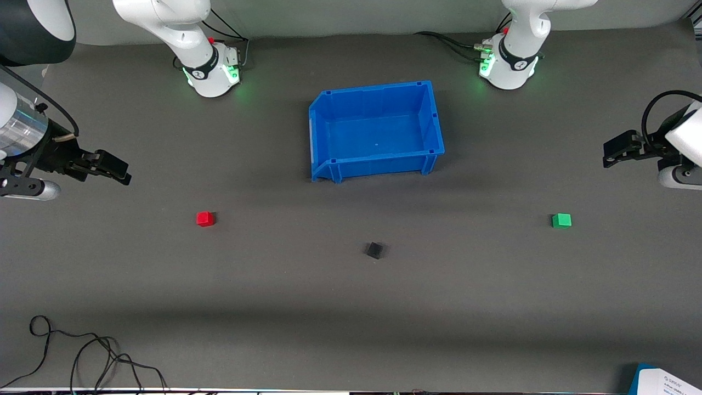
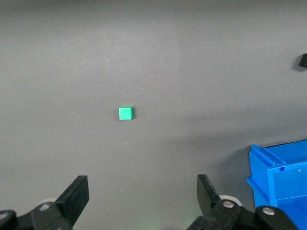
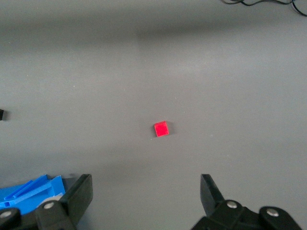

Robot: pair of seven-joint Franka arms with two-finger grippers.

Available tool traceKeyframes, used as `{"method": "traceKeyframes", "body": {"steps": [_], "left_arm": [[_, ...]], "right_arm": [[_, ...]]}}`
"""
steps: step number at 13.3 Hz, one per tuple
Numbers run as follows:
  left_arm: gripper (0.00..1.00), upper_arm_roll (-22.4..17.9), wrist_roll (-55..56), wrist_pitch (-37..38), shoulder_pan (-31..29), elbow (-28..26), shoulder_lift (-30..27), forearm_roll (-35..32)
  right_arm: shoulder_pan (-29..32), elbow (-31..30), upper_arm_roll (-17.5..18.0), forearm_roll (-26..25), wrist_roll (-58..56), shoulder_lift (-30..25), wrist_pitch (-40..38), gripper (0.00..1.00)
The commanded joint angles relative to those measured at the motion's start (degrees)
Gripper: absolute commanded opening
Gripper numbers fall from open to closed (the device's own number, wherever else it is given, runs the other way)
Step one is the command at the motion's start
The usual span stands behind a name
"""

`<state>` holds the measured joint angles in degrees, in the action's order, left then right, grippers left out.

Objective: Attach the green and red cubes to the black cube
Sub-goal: 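Move the right gripper toward the red cube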

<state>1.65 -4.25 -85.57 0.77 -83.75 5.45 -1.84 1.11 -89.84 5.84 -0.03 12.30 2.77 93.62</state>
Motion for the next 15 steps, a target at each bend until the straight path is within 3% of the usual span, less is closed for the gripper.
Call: {"method": "traceKeyframes", "body": {"steps": [1, 10, 15], "left_arm": [[1.00, -0.1, -1.1, -0.4, -0.2, -0.6, -0.4, -0.4], [1.00, -0.1, -1.1, -0.7, -0.2, -0.4, -0.4, -0.3], [1.00, -0.2, -1.1, -0.7, -0.2, -0.4, -0.4, -0.3]], "right_arm": [[0.1, 2.1, 0.0, -0.2, -0.3, 1.2, -0.2, 1.00], [0.5, 2.2, -0.4, -0.5, 1.4, 3.2, -0.1, 1.00], [-0.2, 1.7, 0.0, 0.7, 28.1, 5.0, -0.6, 1.00]]}}
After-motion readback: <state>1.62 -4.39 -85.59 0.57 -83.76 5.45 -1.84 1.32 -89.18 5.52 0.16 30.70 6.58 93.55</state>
